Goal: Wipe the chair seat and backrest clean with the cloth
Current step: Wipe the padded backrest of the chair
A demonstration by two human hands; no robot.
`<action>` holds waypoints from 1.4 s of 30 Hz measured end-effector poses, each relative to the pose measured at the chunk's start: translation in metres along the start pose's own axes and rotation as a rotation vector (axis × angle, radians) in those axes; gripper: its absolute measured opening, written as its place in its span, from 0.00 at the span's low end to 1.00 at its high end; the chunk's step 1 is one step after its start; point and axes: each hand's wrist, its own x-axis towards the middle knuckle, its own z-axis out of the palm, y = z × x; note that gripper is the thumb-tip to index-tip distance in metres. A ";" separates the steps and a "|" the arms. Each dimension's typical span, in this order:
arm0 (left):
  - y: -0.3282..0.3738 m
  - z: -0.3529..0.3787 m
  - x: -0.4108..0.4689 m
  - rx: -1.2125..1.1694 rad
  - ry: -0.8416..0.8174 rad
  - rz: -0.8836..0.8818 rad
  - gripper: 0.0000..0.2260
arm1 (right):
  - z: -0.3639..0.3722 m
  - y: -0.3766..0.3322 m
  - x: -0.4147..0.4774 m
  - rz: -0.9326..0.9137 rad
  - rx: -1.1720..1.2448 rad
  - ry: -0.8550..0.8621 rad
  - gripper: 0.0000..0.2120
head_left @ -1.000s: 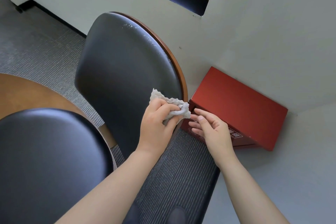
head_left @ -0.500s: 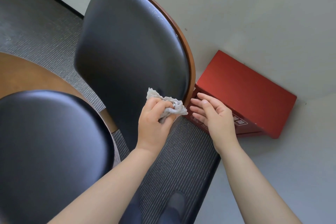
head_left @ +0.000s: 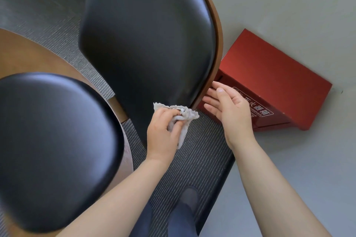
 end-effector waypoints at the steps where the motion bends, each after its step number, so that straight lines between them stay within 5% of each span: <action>1: -0.003 0.002 0.000 -0.014 0.010 -0.018 0.05 | 0.001 0.000 0.000 -0.007 -0.001 -0.002 0.12; 12: -0.023 0.004 -0.016 -0.162 0.063 -0.229 0.16 | 0.011 0.013 0.001 -0.049 0.001 0.001 0.13; 20: -0.069 -0.004 -0.036 -0.191 0.015 -0.445 0.10 | 0.015 0.017 0.001 -0.063 0.009 0.011 0.12; 26: -0.087 -0.006 -0.039 -0.126 -0.039 -0.438 0.07 | 0.022 0.030 0.000 -0.062 0.000 0.038 0.11; 30: -0.094 -0.014 -0.044 -0.141 -0.051 -0.528 0.05 | 0.027 0.041 -0.005 -0.056 -0.021 0.064 0.18; 36: -0.117 -0.031 -0.042 0.008 -0.038 -0.734 0.04 | 0.027 0.041 -0.008 -0.077 -0.036 0.055 0.11; 42: -0.087 -0.058 -0.013 0.025 -0.037 -0.576 0.05 | 0.028 0.040 -0.009 -0.044 -0.044 0.031 0.14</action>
